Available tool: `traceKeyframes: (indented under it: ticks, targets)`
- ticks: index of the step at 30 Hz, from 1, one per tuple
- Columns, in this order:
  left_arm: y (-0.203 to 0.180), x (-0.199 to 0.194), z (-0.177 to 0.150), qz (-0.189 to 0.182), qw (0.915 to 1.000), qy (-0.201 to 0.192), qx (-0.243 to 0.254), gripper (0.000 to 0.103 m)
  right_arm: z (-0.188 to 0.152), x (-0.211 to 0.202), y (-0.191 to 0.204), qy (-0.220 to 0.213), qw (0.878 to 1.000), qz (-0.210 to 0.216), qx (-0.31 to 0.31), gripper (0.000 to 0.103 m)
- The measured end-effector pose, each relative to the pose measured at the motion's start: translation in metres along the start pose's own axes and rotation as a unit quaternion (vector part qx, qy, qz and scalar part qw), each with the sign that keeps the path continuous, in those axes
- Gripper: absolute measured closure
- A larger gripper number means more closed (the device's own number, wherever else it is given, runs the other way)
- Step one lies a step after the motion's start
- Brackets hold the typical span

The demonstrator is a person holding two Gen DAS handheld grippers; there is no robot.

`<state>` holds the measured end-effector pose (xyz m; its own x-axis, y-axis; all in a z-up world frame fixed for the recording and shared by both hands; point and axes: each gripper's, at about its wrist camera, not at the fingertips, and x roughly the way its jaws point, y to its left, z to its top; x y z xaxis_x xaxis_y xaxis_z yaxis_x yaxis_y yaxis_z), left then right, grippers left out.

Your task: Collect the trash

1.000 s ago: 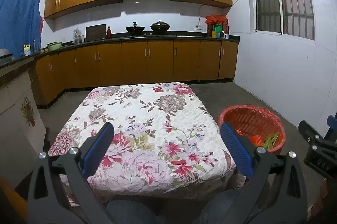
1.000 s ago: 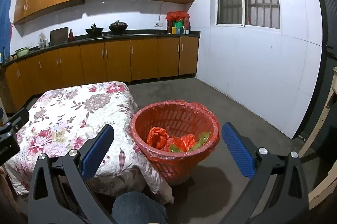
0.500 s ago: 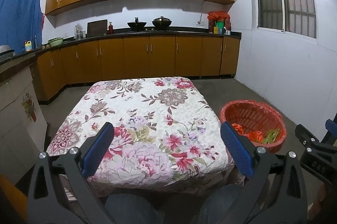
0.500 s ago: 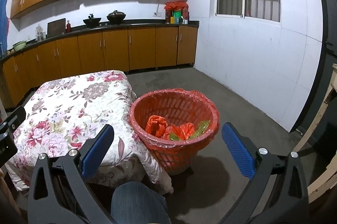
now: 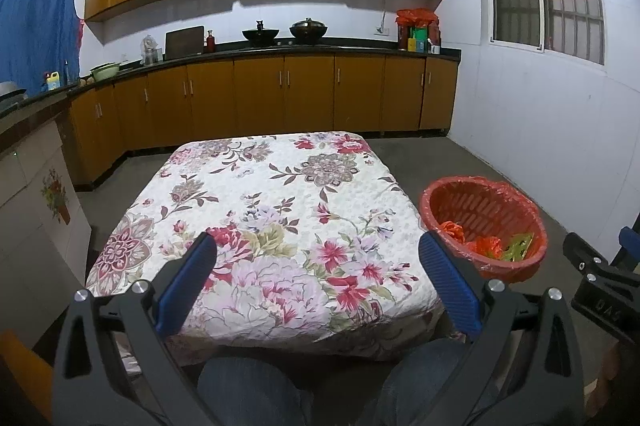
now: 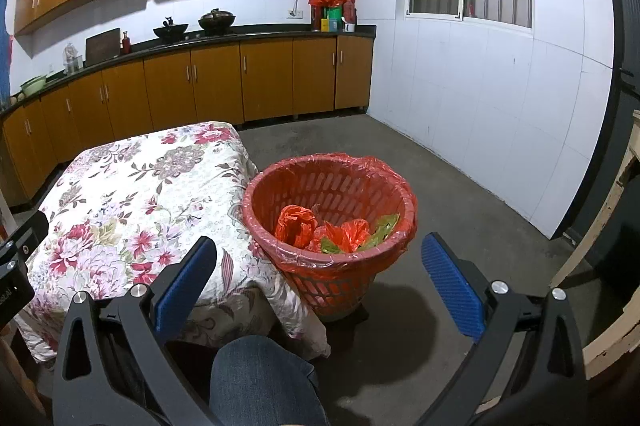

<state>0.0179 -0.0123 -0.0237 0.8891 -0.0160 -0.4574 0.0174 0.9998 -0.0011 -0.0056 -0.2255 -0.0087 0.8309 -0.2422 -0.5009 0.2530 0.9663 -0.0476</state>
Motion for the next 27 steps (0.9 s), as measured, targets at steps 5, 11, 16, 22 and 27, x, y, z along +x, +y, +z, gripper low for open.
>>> traceKeyframes:
  ticks: [5, 11, 16, 22, 27]
  targets:
    - [-0.0005, -0.0013, 0.0006, 0.010, 0.9999, -0.005, -0.001, 0.004, 0.0001, 0.0006, 0.0006, 0.001, 1.000, 0.002, -0.001, 0.002]
    - [0.0015, -0.0001, 0.0008, 0.016, 0.9998, -0.003, -0.006, 0.004, -0.0002, 0.0019, 0.0019, 0.004, 1.000, 0.004, -0.002, 0.002]
    - [0.0022, 0.0002, 0.0009, 0.018, 0.9998, -0.003, -0.006, 0.004, -0.0005, 0.0018, 0.0024, 0.004, 1.000, 0.004, -0.002, 0.002]
    - [0.0022, 0.0002, 0.0009, 0.018, 0.9998, -0.003, -0.007, 0.004, -0.0006, 0.0019, 0.0023, 0.004, 1.000, 0.005, -0.002, 0.002]
    - [0.0022, 0.0005, 0.0007, 0.017, 0.9998, -0.002, -0.006, 0.004, -0.0008, 0.0018, 0.0027, 0.004, 1.000, 0.005, -0.002, 0.002]
